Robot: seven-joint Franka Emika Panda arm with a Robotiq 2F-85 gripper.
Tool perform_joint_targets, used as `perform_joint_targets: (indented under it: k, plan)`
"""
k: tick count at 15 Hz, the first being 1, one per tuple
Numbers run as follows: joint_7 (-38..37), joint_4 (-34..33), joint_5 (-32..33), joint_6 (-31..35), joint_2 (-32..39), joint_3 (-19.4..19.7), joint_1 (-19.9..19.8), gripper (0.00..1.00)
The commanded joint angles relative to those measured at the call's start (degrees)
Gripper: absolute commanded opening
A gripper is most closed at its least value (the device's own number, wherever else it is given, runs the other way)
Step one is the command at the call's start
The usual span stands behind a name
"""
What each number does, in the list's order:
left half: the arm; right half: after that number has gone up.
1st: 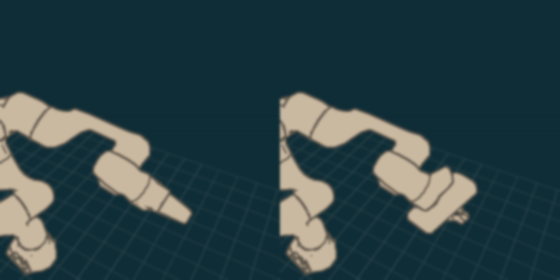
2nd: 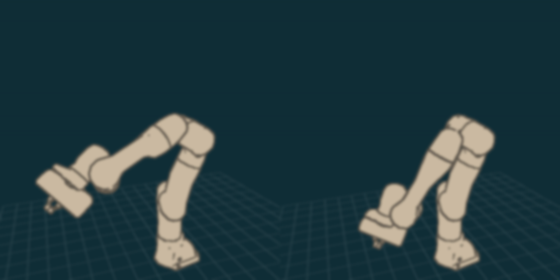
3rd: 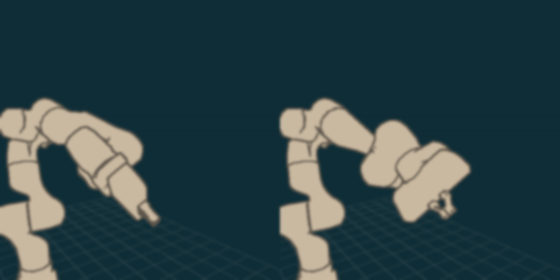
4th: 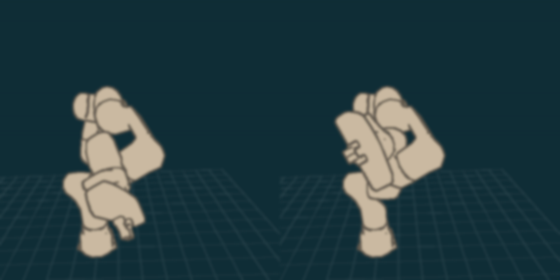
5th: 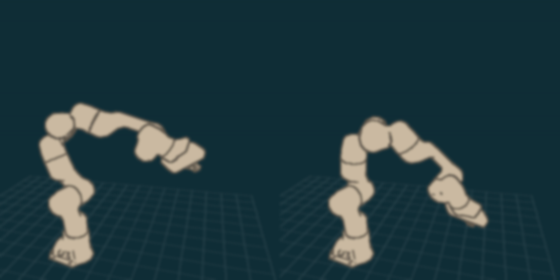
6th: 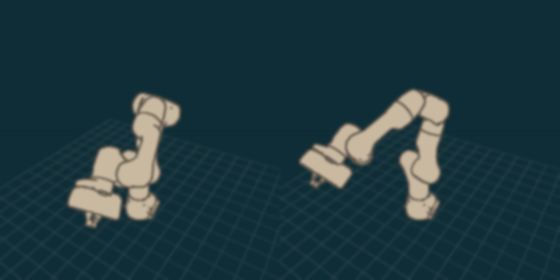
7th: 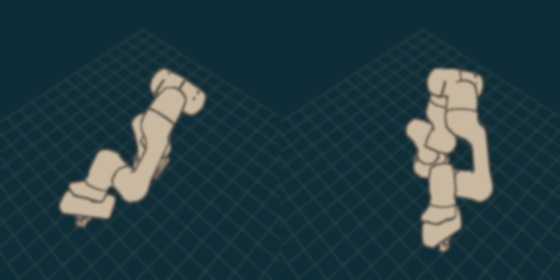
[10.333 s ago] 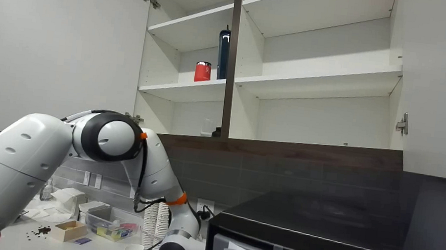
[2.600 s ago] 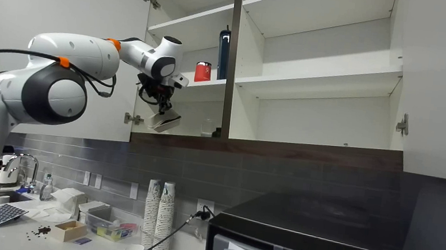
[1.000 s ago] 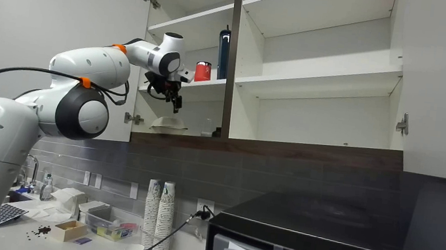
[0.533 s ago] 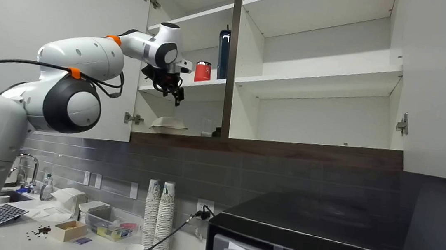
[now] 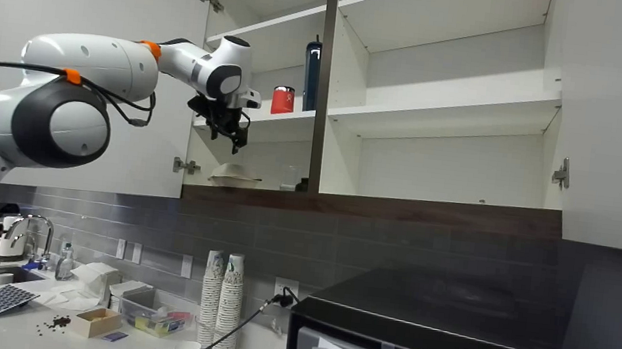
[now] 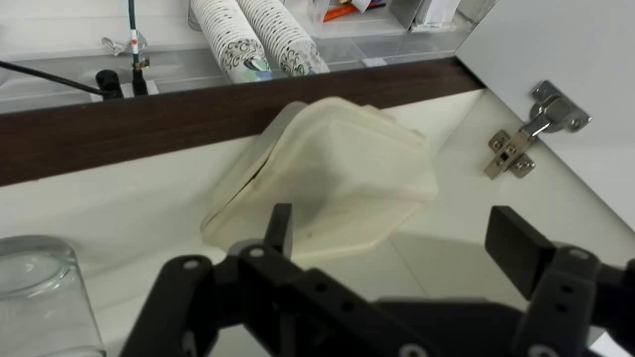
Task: Put the container inside the cupboard
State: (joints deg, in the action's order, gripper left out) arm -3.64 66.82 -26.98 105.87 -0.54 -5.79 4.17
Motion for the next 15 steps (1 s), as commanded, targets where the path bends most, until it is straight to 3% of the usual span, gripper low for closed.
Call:
perform_joint_targets:
  k: [1,2,3,8,11,15]
  plan:
    - [5.7,12.3,-4.2,-0.2,-7.4,0.6,-0.3,0.75]
    - [6.7,14.3,-4.3,0.2,-8.4,0.5,-0.1,0.75]
    - [7.8,16.5,-4.8,1.4,-9.4,0.5,0.0,0.68]
    - [10.7,24.8,-9.7,6.3,-12.0,0.2,0.9,0.27]
    - [11.1,27.0,-12.2,13.5,-11.5,0.0,2.7,0.04]
    - [12.7,29.2,-14.2,22.2,-11.0,-0.6,4.3,0.00]
